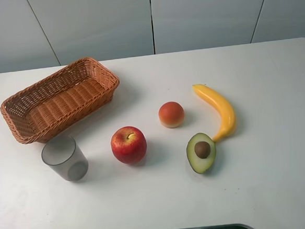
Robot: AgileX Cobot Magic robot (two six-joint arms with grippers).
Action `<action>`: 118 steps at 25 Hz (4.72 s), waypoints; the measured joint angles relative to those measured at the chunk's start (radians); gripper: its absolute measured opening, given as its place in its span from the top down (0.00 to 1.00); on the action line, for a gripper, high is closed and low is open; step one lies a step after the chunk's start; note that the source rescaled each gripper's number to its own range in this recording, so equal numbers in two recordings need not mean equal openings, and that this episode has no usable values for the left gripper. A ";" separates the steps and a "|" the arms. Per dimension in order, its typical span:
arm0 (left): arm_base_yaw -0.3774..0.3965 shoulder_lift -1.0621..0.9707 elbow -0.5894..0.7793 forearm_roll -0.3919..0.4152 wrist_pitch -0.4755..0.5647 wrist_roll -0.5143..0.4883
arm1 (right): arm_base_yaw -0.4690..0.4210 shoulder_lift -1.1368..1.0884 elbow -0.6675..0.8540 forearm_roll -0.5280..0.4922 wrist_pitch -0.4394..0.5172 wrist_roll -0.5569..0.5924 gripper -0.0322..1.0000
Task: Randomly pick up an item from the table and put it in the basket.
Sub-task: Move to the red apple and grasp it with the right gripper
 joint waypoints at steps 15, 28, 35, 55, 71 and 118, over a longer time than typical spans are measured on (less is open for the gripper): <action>0.000 0.000 0.000 0.000 0.000 -0.004 | 0.000 0.000 0.000 0.000 0.000 0.000 0.03; 0.000 0.000 0.000 0.000 0.000 -0.004 | 0.000 0.000 0.000 0.000 0.000 0.000 0.03; 0.000 0.000 0.000 0.000 0.000 -0.004 | 0.000 0.000 0.000 0.000 0.000 0.000 0.03; 0.000 0.000 0.000 0.000 0.000 -0.004 | 0.000 0.000 0.000 0.036 0.000 -0.010 0.02; 0.000 0.000 0.000 0.000 0.000 -0.004 | 0.000 0.260 -0.115 0.170 -0.021 -0.298 0.02; 0.000 0.000 0.000 0.000 0.000 -0.006 | 0.863 1.947 -0.846 0.057 -0.254 -0.607 0.02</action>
